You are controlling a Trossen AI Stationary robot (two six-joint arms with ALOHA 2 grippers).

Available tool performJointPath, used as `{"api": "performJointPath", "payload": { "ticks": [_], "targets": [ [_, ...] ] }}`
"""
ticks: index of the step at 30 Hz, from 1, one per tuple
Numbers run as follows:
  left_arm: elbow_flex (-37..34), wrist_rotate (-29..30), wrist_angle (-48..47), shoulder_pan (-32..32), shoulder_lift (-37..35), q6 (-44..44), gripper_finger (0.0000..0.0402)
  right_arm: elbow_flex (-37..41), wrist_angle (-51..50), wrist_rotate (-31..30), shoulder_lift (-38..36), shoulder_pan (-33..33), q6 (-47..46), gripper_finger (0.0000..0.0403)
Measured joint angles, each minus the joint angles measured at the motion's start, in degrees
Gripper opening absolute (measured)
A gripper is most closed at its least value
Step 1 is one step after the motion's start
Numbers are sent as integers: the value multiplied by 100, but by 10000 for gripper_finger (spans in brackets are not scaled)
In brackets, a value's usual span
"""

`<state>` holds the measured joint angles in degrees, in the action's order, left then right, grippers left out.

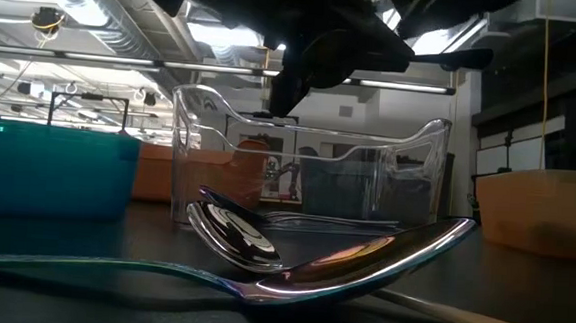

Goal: Sort silverware by color (type)
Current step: Put the black spoon into the light orange bin

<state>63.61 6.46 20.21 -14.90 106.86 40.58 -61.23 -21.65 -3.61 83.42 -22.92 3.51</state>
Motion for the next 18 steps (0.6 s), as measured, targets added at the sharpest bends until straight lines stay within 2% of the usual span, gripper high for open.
{"api": "performJointPath", "payload": {
  "ticks": [5, 18],
  "targets": [
    [0, -12, -10, 0, 1, 171, 10, 0, -368, -342, 0, 0, -3, 88],
    [0, -20, -9, 81, 1, 736, 10, 0, -737, -501, 0, 2, -13, 88]
  ]
}}
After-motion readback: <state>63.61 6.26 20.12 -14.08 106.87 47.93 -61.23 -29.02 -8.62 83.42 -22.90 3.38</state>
